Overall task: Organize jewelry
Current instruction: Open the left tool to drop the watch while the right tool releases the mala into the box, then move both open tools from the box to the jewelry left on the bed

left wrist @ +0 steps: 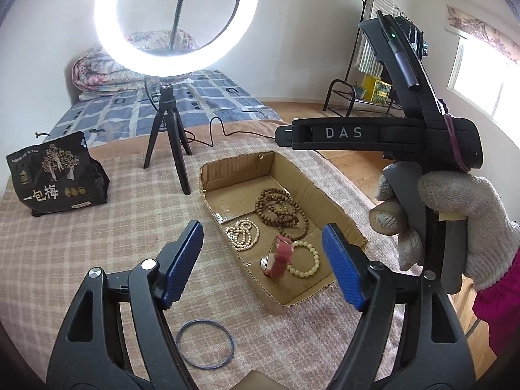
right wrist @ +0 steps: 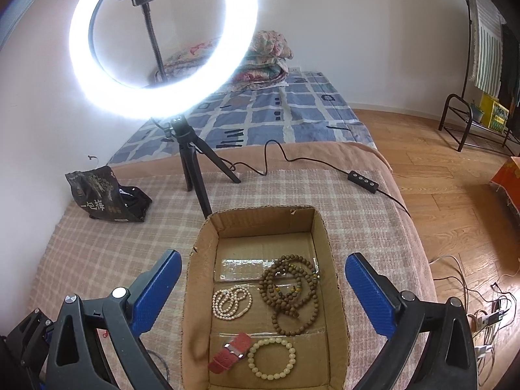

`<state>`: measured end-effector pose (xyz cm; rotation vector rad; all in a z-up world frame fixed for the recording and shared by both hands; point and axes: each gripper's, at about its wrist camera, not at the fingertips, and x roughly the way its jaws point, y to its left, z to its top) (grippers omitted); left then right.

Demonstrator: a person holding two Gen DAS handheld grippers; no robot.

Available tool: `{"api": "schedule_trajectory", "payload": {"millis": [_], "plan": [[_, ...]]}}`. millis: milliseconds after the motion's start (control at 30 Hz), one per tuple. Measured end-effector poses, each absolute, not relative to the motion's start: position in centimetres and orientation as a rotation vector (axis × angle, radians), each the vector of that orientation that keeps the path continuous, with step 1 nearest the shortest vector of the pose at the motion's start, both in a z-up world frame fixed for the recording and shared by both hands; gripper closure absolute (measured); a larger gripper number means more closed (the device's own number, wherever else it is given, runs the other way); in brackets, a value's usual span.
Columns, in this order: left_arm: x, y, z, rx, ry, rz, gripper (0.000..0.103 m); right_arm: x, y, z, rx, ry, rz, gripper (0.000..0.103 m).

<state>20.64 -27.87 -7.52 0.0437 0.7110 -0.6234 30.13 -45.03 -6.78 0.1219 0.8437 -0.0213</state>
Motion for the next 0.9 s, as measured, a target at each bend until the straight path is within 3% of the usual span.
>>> {"api": "schedule_trajectory", "payload": {"millis": [900], "plan": [[18.8, -13.6, -5.3, 0.001, 0.652, -0.442, 0.025, 26.4, -36.3, -3.1, 0.025, 0.767, 0.058, 0.001]]}}
